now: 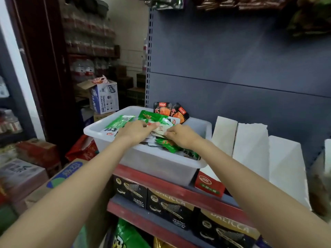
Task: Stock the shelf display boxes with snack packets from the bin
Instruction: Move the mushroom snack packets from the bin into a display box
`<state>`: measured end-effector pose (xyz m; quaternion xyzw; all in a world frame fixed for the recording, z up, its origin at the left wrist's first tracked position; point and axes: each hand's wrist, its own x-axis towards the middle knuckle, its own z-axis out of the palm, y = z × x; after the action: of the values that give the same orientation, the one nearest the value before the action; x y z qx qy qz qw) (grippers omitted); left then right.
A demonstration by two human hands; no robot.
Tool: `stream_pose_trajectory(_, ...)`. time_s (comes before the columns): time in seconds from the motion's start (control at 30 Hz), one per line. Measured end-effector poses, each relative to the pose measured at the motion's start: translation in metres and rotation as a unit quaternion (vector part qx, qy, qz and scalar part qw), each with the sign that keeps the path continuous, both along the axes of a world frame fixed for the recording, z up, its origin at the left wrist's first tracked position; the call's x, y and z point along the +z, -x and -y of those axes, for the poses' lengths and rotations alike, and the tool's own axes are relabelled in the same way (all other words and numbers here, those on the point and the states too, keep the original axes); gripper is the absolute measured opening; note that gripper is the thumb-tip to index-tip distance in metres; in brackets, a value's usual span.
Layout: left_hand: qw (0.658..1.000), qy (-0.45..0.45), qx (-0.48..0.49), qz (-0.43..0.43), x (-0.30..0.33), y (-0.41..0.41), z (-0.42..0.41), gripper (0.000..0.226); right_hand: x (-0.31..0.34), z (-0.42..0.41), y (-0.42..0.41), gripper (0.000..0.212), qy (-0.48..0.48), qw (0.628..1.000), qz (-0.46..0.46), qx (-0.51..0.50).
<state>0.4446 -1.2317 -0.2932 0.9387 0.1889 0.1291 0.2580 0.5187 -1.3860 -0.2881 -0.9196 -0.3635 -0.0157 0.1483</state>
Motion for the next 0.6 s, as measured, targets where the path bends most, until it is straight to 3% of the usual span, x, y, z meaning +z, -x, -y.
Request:
stream_pose_trajectory(0.1,0.991,0.102,0.017,0.089,-0.002,0.001,-0.003,0.037,0.003,0.003,0.008,0.037,-0.040,0.998,-0.040,0.021)
stream_pose_trajectory(0.23,0.969,0.162,0.056,0.177,0.001,0.007,0.001,0.009,0.011,0.005,0.021,0.035,-0.088,0.992,-0.075,0.038)
stream_pose_trajectory(0.37,0.905,0.308,0.074,0.282,0.013,0.017,0.004,0.009,0.022,0.010,0.030,0.048,-0.216,0.973,-0.074,0.040)
stream_pose_trajectory(0.47,0.895,0.313,0.040,0.315,0.023,0.027,0.006,0.016,0.032,0.017,0.035,0.060,-0.270,0.959,-0.091,-0.001)
stream_pose_trajectory(0.53,0.890,0.318,0.010,0.326,0.031,0.033,0.013,0.015,0.038,0.025,0.041,0.054,-0.310,0.943,-0.114,-0.027)
stream_pose_trajectory(0.6,0.872,0.342,-0.006,0.350,0.037,0.038,0.024,0.008,0.042,0.039,0.046,0.032,-0.365,0.920,-0.140,-0.037)
